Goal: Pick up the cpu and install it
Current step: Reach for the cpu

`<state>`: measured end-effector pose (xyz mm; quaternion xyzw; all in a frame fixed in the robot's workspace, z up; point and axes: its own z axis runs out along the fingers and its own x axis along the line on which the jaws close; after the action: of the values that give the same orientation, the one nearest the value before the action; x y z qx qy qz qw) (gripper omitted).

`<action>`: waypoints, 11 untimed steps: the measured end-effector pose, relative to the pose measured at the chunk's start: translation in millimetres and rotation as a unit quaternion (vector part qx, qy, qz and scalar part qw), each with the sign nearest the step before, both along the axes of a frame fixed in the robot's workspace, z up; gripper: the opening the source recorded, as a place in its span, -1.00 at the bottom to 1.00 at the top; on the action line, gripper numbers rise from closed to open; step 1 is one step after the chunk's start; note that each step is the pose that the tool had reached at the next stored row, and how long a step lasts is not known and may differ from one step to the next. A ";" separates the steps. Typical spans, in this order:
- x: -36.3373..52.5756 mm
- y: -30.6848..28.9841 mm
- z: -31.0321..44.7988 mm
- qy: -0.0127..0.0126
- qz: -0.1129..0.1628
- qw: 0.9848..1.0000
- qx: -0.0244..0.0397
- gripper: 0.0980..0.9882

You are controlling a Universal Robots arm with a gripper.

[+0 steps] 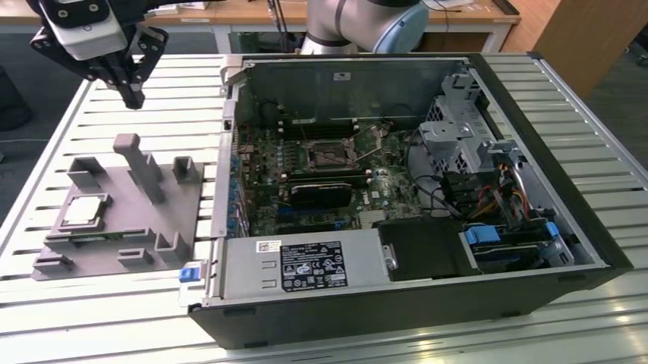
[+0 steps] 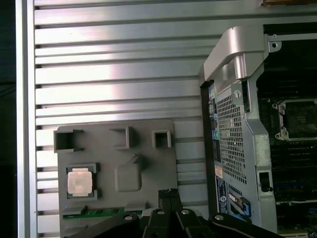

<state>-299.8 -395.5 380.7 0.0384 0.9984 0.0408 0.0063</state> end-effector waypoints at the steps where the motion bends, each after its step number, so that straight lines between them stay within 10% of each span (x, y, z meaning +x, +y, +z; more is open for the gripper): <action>1: -0.9 0.0 -0.1 0.000 0.000 1.000 0.000 -0.98; 11: -10.5 0.0 -1.0 0.001 0.000 1.000 0.000 -0.98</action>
<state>-310.3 -395.5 379.7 0.0384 0.9984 0.0408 0.0054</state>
